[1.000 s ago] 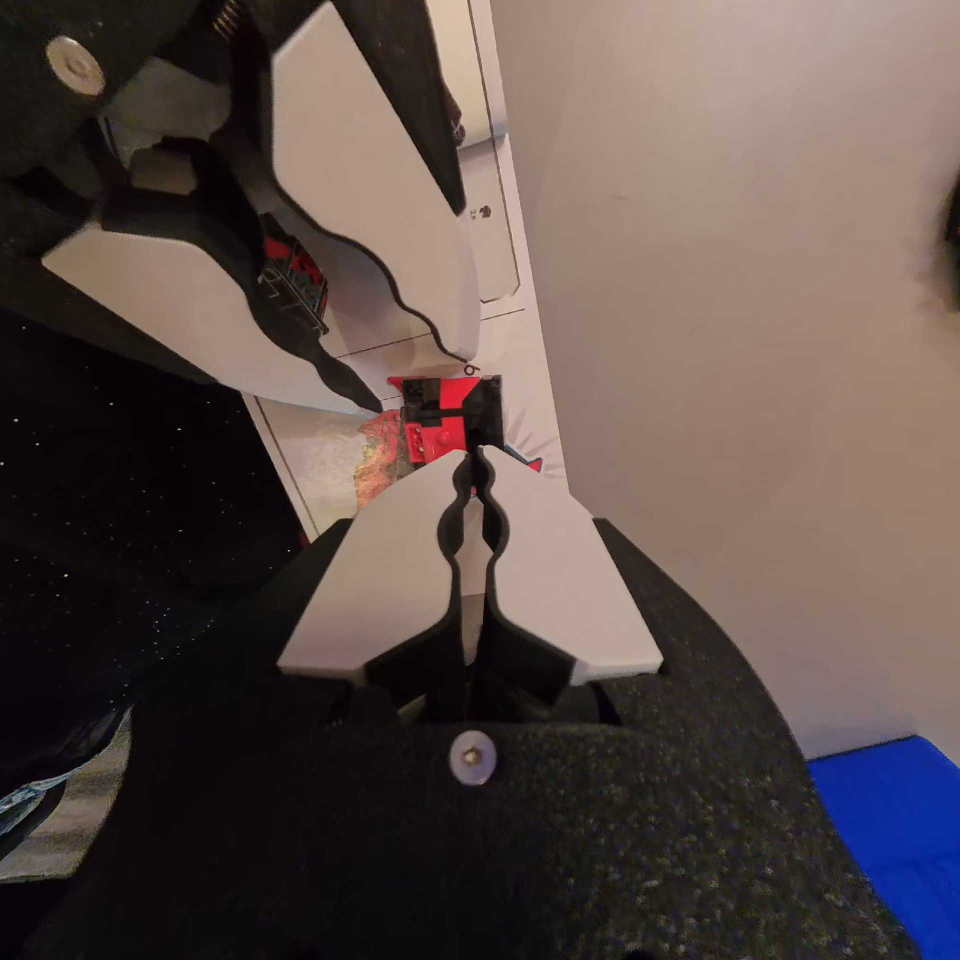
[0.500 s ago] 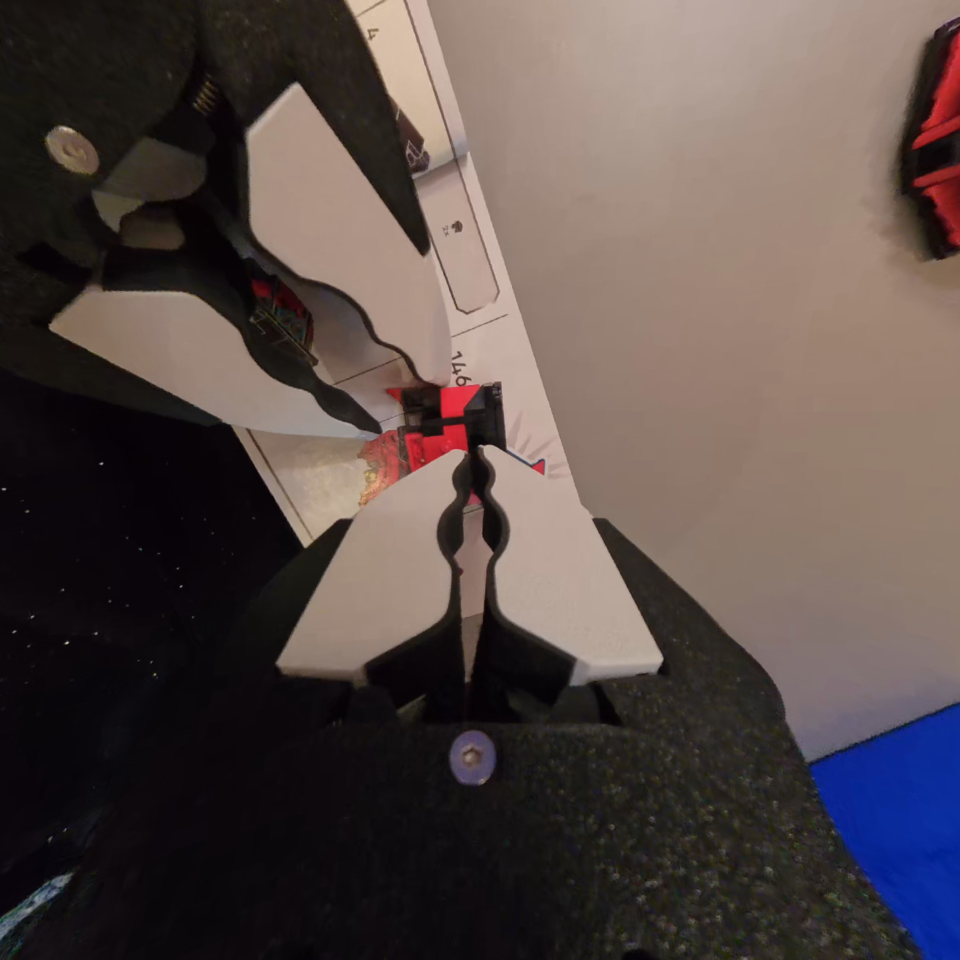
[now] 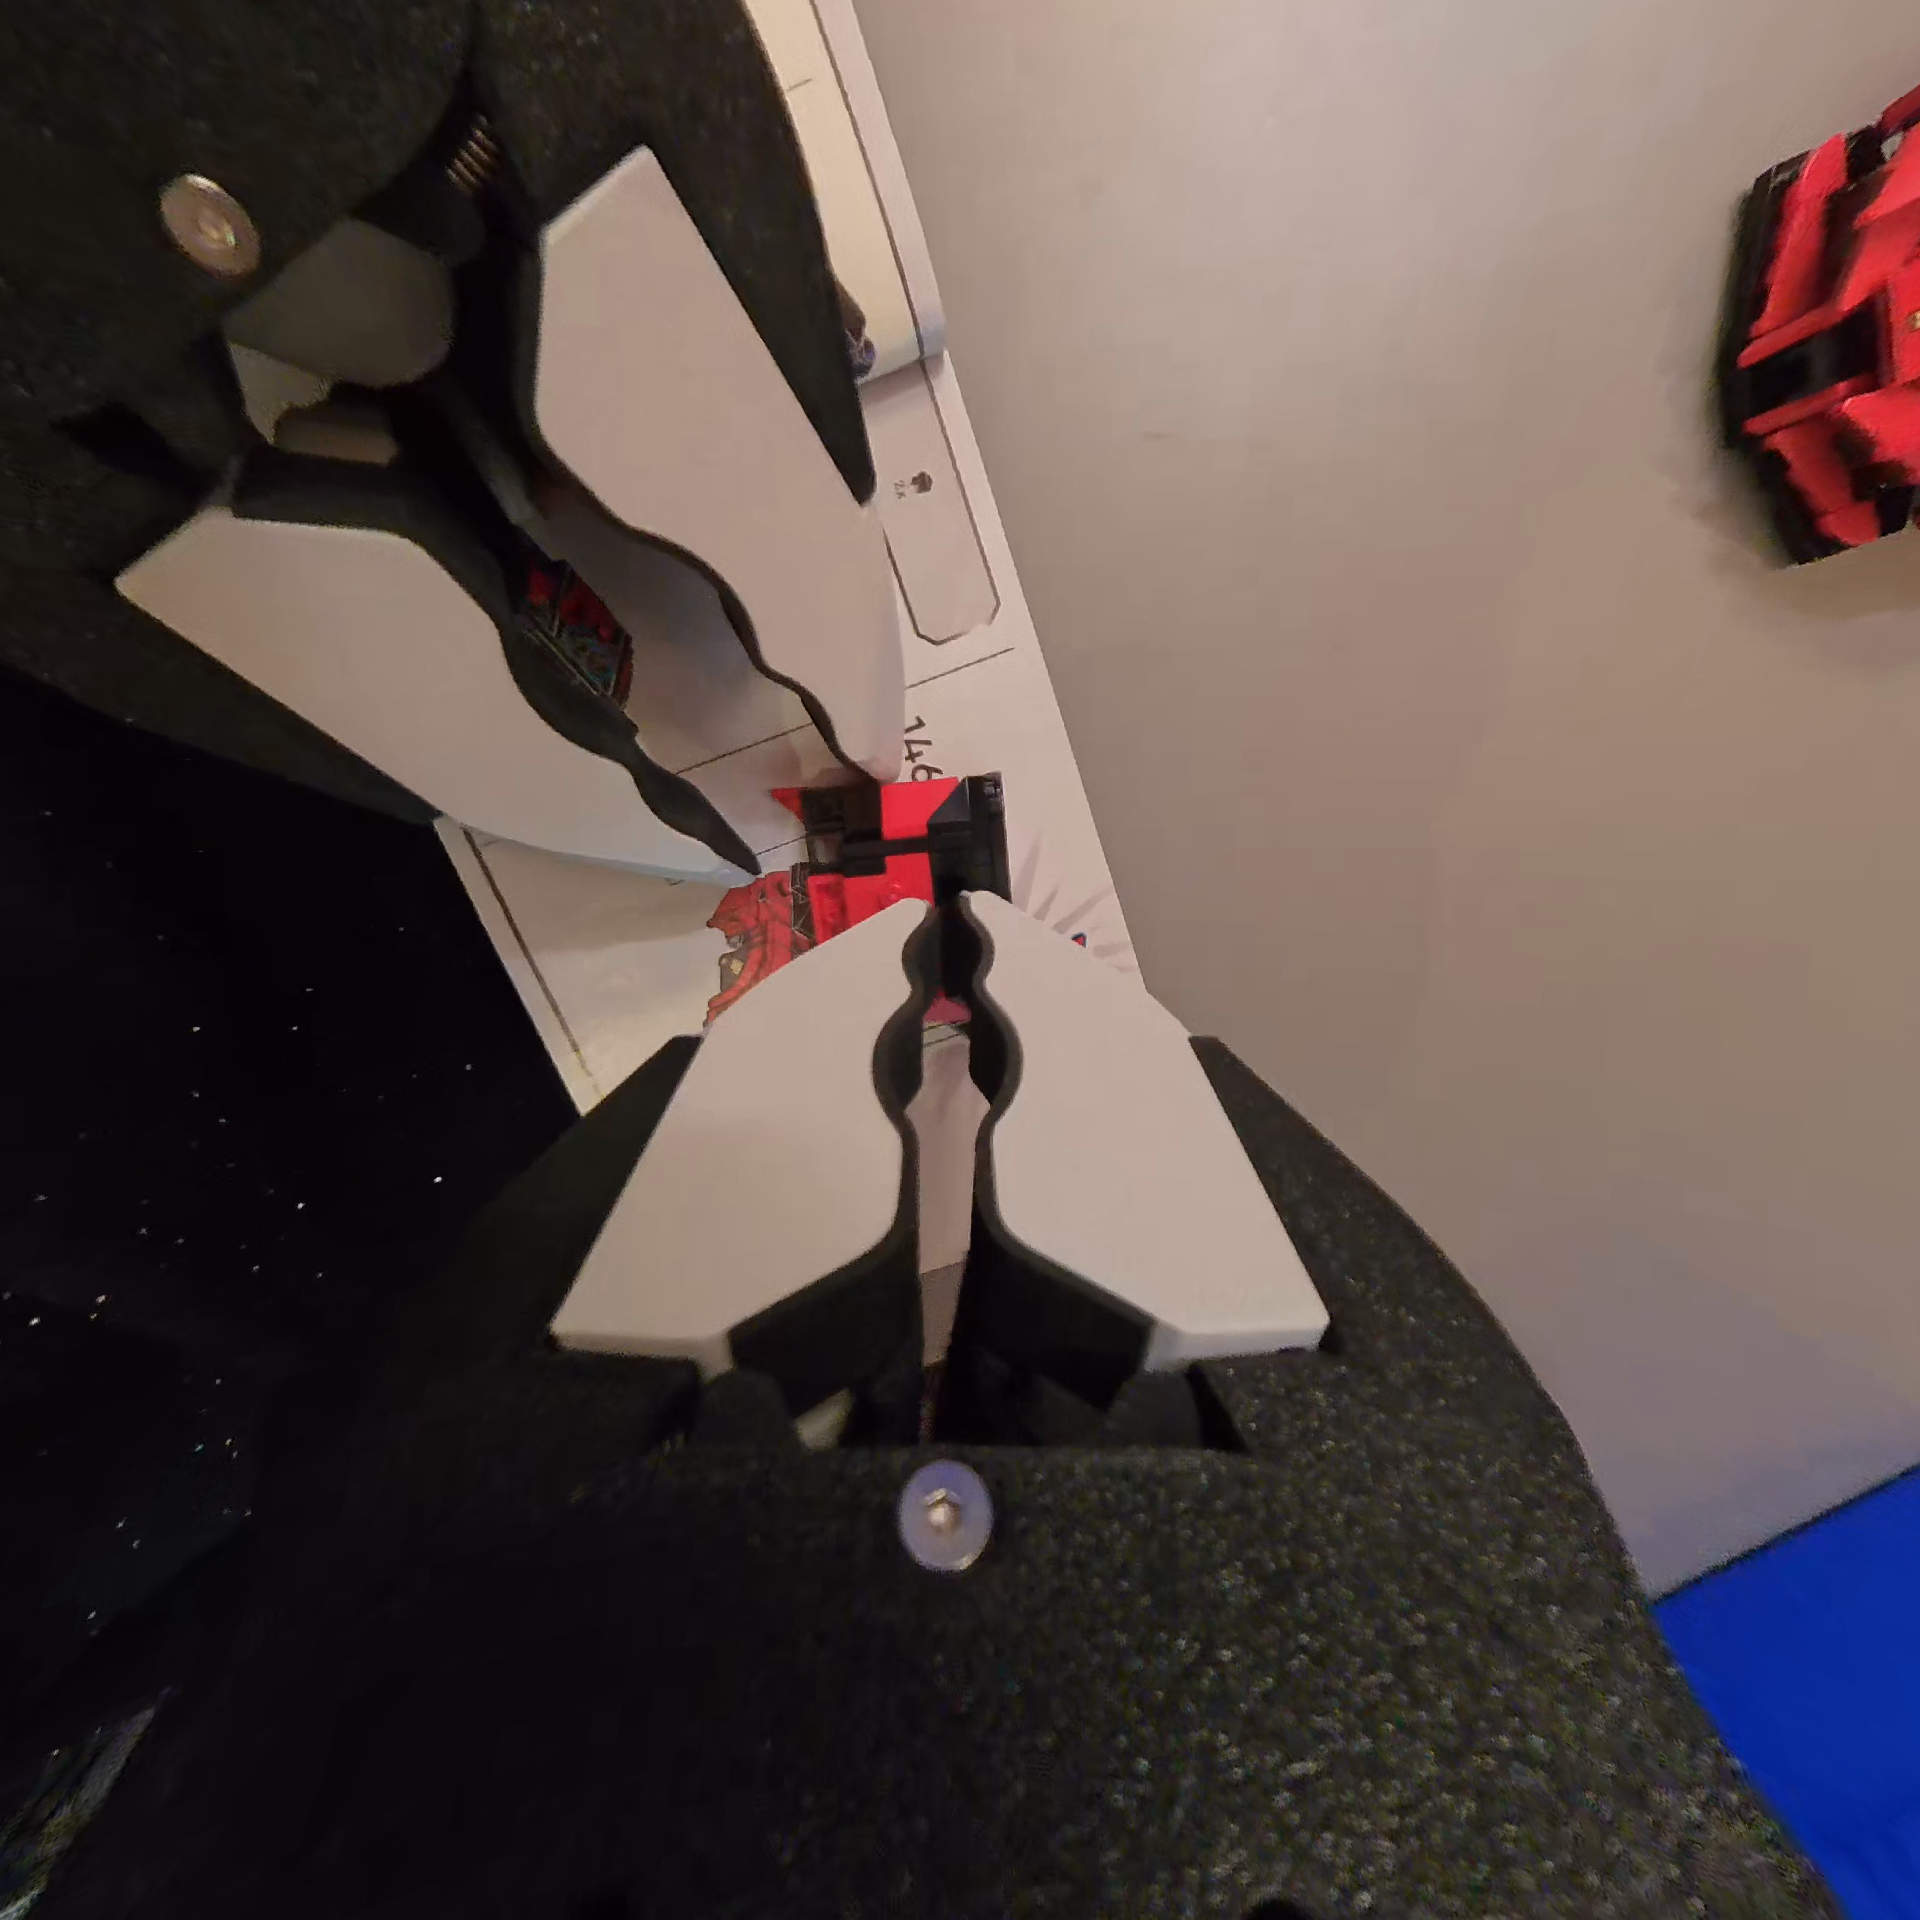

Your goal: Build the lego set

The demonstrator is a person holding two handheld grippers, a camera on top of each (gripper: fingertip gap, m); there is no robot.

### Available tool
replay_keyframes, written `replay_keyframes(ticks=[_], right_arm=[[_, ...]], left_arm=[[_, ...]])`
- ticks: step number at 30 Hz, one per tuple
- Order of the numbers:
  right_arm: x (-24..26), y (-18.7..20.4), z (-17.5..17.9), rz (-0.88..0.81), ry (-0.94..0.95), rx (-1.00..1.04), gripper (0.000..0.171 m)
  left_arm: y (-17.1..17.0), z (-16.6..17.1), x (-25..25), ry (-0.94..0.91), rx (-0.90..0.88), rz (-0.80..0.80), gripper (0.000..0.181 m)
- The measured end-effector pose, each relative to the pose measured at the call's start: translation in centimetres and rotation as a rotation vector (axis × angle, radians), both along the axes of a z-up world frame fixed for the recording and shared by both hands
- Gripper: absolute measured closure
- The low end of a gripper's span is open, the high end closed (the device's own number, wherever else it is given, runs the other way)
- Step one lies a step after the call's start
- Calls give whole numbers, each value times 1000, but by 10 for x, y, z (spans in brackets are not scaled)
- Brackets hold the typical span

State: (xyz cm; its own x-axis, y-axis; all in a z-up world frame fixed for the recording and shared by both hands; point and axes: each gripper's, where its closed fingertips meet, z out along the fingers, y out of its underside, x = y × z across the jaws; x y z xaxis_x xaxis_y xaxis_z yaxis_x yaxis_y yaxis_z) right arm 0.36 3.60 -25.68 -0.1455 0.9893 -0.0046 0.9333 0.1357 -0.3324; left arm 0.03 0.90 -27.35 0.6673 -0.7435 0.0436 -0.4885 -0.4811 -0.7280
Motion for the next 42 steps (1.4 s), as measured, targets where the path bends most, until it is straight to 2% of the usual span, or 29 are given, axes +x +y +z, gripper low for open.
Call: replay_keyframes(ticks=[2,3,14,19,23,27,34,37,40,42], right_arm=[[2,2,3,-6,15,-22,155],[2,4,5,-8,34,-22,154],[10,15,15,15,84,-31,166],[67,10,5,-11,-54,-133,152],[91,9,-8,-14,11,-65,155],[84,14,-9,-28,123,-23,164],[75,11,-14,17,159,-8,160],[72,13,-18,34,158,30,163],[70,10,-18,68,186,45,164],[62,10,-8,99,275,101,164]], left_arm=[[0,0,0,-3,-2,-1,153],[0,0,0,-4,-3,-1,153],[0,0,0,-13,-11,-1,153],[0,0,0,-11,-8,0,153],[0,0,0,-14,-11,2,152],[0,0,0,-16,-13,4,152],[0,0,0,-12,-9,5,152],[1,2,-1,-16,-2,12,151],[6,12,-6,-47,61,75,147],[9,31,-9,-140,143,138,147]])
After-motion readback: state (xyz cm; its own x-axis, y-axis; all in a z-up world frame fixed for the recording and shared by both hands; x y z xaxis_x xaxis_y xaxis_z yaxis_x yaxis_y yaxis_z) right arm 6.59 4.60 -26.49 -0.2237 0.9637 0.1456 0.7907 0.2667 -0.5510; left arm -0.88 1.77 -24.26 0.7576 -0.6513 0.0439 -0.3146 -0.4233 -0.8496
